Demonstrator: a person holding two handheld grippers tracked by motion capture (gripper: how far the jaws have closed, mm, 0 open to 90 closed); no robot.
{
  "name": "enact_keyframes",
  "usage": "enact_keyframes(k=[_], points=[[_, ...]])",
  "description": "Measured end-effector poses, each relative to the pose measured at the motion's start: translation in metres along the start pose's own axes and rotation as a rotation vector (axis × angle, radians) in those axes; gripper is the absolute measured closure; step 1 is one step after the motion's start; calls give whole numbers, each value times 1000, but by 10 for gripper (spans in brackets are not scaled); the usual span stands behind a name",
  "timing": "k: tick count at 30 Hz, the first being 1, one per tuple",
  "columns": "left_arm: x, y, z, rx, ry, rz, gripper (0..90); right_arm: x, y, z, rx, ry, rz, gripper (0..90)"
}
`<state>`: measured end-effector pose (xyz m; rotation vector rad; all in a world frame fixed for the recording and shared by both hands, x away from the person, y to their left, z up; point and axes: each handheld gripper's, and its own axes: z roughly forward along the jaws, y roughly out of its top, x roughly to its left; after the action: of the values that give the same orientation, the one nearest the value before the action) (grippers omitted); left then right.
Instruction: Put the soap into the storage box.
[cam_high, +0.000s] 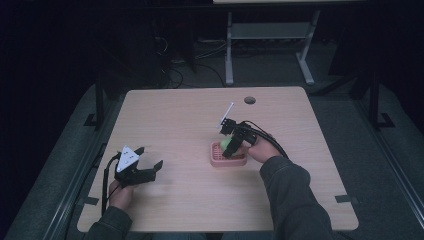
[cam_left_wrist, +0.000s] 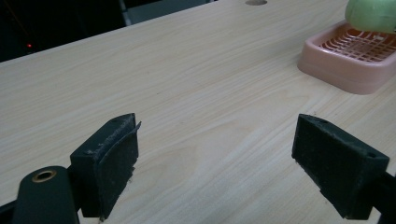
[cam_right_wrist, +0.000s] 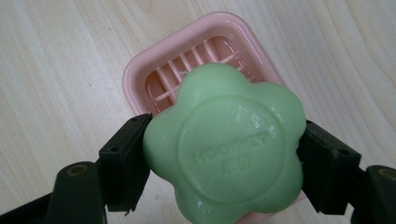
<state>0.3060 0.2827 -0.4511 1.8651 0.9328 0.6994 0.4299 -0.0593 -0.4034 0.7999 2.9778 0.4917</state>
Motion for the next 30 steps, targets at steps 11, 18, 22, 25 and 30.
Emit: enact_keyframes(k=[11, 18, 22, 25, 30], points=[[0, 0, 0, -1, 0, -1, 142, -3, 1, 8, 17, 2, 13, 259], [0, 0, 0, -1, 0, 0, 142, -3, 2, 11, 26, 0, 17, 258], [0, 0, 0, -5, 1, -5, 143, -4, 2, 12, 28, -5, 14, 258], [0, 0, 0, -5, 0, -3, 143, -4, 2, 12, 30, -3, 17, 258], [0, 0, 0, -3, 0, -1, 142, -4, 2, 12, 21, -2, 22, 258]])
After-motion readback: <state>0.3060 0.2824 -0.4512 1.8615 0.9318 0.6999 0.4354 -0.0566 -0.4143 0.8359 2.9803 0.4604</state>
